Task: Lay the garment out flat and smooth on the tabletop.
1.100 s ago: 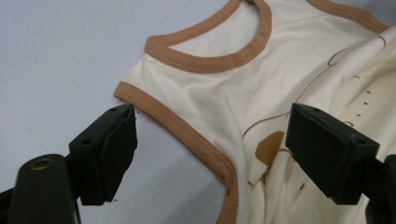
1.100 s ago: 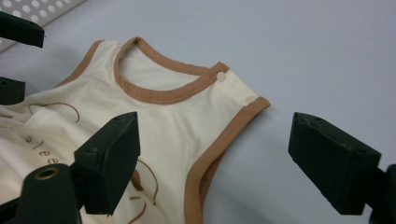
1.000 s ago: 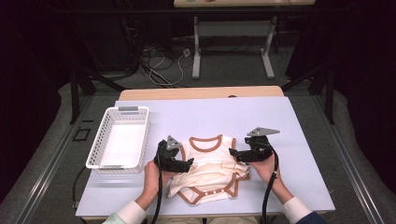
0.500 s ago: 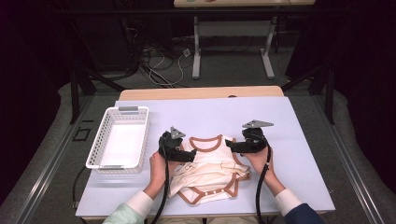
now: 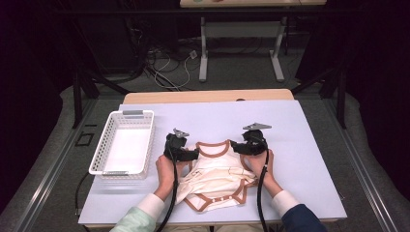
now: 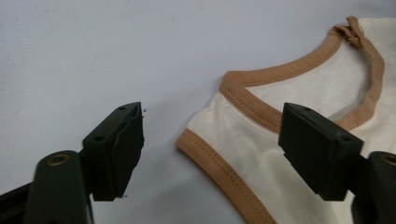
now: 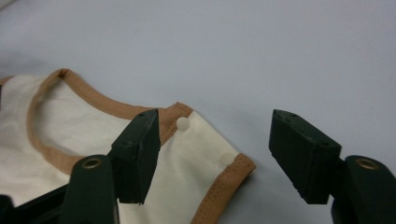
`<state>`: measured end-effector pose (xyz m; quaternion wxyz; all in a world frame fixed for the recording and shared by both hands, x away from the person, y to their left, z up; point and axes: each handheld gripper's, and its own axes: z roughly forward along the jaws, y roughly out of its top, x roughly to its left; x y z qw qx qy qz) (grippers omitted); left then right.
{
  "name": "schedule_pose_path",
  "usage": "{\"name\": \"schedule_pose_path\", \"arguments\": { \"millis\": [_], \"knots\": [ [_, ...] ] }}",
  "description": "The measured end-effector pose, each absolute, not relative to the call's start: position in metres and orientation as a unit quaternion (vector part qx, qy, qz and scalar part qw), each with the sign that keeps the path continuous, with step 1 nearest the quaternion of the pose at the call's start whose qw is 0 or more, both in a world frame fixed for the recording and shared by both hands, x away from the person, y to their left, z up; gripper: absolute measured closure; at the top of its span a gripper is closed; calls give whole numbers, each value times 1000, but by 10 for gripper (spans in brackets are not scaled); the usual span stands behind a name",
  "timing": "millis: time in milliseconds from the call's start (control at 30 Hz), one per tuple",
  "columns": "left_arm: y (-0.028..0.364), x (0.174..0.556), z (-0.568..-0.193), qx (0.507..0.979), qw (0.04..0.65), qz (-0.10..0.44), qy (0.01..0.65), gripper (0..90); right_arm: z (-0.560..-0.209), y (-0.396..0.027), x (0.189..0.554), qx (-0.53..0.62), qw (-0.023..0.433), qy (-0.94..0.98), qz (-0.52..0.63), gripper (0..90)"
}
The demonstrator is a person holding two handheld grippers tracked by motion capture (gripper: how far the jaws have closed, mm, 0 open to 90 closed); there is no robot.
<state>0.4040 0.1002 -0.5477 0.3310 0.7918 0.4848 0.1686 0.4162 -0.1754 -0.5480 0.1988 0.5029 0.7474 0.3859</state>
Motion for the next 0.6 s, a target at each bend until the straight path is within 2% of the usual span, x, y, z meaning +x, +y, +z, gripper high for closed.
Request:
{"name": "schedule_pose_path", "arguments": {
  "millis": [233,500,600],
  "knots": [
    [97,408,-554,797,317,169,485,399,-555,-170,421,513,209,749,363,437],
    [95,410,-557,801,314,167,480,480,-562,-171,424,522,206,752,347,510],
    [93,407,-558,802,320,177,472,545,-562,-170,424,520,204,753,349,560]
  ]
}}
